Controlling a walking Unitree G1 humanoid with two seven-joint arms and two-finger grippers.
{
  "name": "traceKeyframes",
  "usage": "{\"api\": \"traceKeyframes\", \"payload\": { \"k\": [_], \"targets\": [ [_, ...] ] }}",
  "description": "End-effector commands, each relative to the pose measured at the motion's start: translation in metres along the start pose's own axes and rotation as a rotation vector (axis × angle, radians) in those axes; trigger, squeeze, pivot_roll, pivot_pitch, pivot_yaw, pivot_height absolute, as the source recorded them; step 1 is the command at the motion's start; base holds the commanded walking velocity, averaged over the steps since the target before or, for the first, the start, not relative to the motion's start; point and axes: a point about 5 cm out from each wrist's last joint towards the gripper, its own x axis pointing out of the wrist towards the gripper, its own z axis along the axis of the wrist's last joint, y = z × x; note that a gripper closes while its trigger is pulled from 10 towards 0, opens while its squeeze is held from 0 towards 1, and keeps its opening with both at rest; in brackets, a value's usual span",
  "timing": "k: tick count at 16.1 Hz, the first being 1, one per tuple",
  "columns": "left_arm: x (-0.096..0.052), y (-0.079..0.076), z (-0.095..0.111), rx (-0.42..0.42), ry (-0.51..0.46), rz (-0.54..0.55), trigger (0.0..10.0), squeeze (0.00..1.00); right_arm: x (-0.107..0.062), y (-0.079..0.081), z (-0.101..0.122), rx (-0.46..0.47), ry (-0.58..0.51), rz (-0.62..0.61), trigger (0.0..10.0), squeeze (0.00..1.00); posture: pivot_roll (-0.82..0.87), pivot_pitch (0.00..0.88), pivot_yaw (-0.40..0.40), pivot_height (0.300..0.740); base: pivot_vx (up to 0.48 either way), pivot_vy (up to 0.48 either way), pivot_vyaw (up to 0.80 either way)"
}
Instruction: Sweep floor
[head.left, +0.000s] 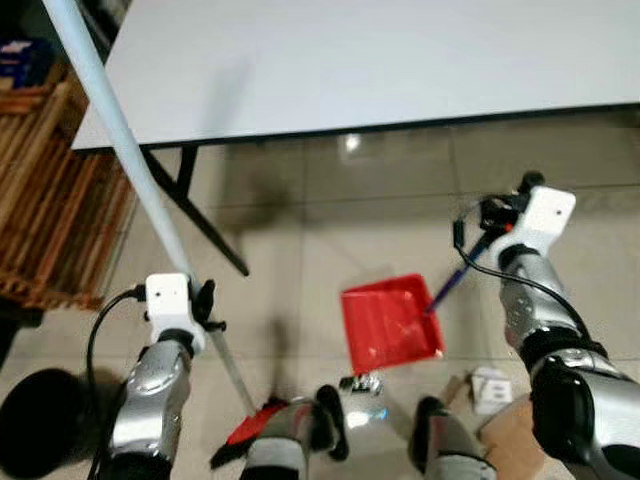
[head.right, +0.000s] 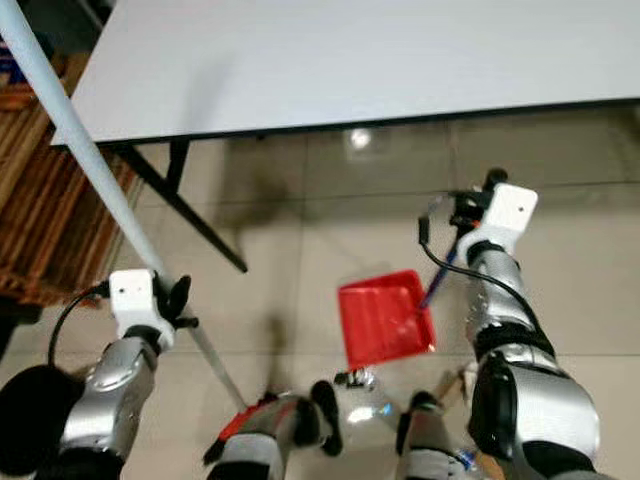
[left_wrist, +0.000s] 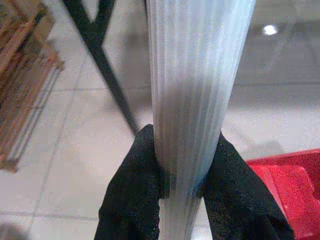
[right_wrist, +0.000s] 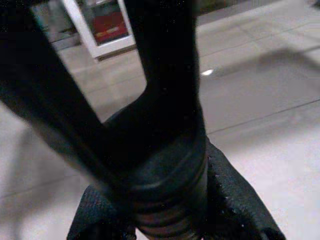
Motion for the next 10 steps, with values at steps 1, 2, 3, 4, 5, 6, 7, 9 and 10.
{"api": "traceKeyframes", "payload": {
  "k": [1, 2, 3, 4, 5, 6, 7, 9, 10],
  "targets": [
    [0.003, 0.0, -0.002, -0.008, -0.009, 0.013, 10.0, 0.0, 0.0, 0.003, 0.001, -0.01, -0.008, 0.013, 0.0, 0.0, -0.11, 0.158, 0.156, 0.74, 0.0, 0.0, 0.0],
    [0.008, -0.004, 0.0, -0.015, -0.017, 0.006, 10.0, 0.0, 0.0, 0.001, 0.002, -0.022, -0.01, 0.012, 9.8, 0.0, -0.13, 0.143, 0.151, 0.74, 0.0, 0.0, 0.0],
    [0.011, -0.007, 0.0, -0.018, -0.019, 0.002, 10.0, 0.0, 0.0, -0.001, 0.003, -0.028, -0.009, 0.011, 10.0, 0.0, -0.14, 0.137, 0.149, 0.74, 0.0, 0.0, 0.0],
    [0.012, -0.008, 0.0, -0.019, -0.02, 0.0, 10.0, 0.0, 0.001, -0.001, 0.003, -0.031, -0.007, 0.009, 10.0, 0.0, -0.14, 0.131, 0.147, 0.74, 0.0, 0.0, 0.0],
    [0.016, -0.012, 0.002, -0.019, -0.023, -0.008, 10.0, 0.0, 0.001, -0.002, 0.004, -0.039, -0.008, 0.012, 10.0, 0.0, -0.15, 0.12, 0.146, 0.74, 0.0, 0.0, 0.0],
    [0.022, -0.017, 0.005, -0.017, -0.035, -0.023, 10.0, 0.0, 0.0, -0.004, 0.004, -0.06, -0.009, 0.016, 10.0, 0.0, -0.18, 0.106, 0.142, 0.74, 0.0, 0.0, 0.0],
    [0.025, -0.02, 0.007, -0.01, -0.042, -0.03, 10.0, 0.0, 0.0, -0.004, 0.005, -0.07, -0.008, 0.021, 10.0, 0.0, -0.18, 0.099, 0.14, 0.74, 0.0, 0.0, 0.0],
    [0.031, -0.026, 0.012, -0.004, -0.06, -0.037, 10.0, 0.0, -0.002, -0.008, 0.002, -0.13, 0.005, 0.052, 10.0, 0.0, -0.2, 0.087, 0.137, 0.74, 0.0, 0.0, 0.0],
    [0.032, -0.027, 0.012, -0.001, -0.061, -0.037, 10.0, 0.0, -0.003, -0.01, 0.002, -0.149, 0.012, 0.056, 10.0, 0.0, -0.2, 0.084, 0.138, 0.74, 0.0, 0.0, 0.0]
  ]
}}
